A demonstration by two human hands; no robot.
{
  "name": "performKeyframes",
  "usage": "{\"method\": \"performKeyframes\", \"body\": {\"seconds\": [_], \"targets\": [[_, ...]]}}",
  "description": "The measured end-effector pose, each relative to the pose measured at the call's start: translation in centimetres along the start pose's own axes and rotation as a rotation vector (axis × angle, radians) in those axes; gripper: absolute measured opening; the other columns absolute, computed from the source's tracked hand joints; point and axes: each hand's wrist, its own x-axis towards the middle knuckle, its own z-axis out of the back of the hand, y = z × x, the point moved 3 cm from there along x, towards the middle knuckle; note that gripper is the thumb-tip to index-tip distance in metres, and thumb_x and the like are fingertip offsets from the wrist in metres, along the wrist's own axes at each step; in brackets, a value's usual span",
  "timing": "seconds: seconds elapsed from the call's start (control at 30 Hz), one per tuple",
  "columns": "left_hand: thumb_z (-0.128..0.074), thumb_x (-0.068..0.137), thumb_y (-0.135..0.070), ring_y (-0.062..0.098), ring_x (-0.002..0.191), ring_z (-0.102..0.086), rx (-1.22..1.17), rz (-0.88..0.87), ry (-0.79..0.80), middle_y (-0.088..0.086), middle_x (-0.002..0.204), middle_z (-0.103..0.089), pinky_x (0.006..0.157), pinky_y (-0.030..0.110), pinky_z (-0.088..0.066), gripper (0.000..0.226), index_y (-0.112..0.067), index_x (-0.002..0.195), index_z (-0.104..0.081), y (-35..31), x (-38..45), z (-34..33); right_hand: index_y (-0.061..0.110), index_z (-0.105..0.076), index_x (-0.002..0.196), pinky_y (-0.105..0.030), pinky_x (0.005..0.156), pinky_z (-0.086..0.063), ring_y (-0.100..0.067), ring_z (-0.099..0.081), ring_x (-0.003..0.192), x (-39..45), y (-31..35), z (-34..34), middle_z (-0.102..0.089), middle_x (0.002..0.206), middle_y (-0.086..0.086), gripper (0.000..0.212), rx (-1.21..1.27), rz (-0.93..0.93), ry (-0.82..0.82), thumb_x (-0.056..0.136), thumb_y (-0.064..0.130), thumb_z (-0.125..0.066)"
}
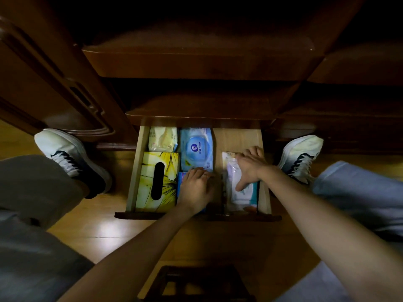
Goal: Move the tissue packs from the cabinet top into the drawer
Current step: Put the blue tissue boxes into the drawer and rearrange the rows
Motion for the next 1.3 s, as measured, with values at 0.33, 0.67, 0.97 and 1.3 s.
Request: {"method": "performKeyframes", "body": {"seconds": [0.33,0.67,0.97,1.3], "targets": [[-0.087,0.059,-0.062,-0.003,0.114,-0.054,-0.789,0.34,0.347,-0.02,0.135,-0.053,0.099,0.025,-0.047,0.111,-0.034,0.149,-0.028,-2.2,1.4,-0.6,0.03,-0.05,0.12,-0.029,0.079,-0.052,-0.011,-0.06,0.101,-1.1,-1.0,4.9,-0.06,0.117,0.017,0.092,0.476,0.164,0.117,0.043,0.053,-0.095],[-0.081,0.079,-0.031,0.024,0.091,-0.076,-1.257,0.588,0.283,0.006,0.103,-0.077,0.075,0.034,-0.061,0.043,-0.014,0.115,-0.065,1.0,2.4,3.0,0.037,-0.035,0.149,-0.033,0.089,-0.05,-0.018,-0.049,0.129,-0.3,1.8,7.0,-0.045,0.149,0.003,0.108,1.132,0.066,-0.256,0.058,0.062,-0.088],[-0.077,0.082,-0.044,0.019,0.096,-0.072,-1.011,0.626,0.313,0.006,0.107,-0.075,0.08,0.028,-0.055,0.048,-0.013,0.116,-0.066,2.9,3.9,3.1,0.02,-0.058,0.134,-0.054,0.101,-0.052,-0.026,-0.065,0.118,2.0,7.5,0.2,-0.068,0.126,-0.007,0.09,1.843,-0.036,0.184,0.056,0.051,-0.092],[-0.061,0.087,-0.044,0.025,0.112,-0.052,-0.094,0.623,-0.313,0.003,0.121,-0.058,0.094,0.041,-0.048,0.046,-0.02,0.127,-0.057,11.9,1.2,9.3,0.017,-0.058,0.113,-0.041,0.067,-0.063,-0.023,-0.072,0.091,9.3,9.0,2.9,-0.068,0.121,-0.013,0.036,1.886,-0.182,0.041,0.086,0.029,-0.08]]}}
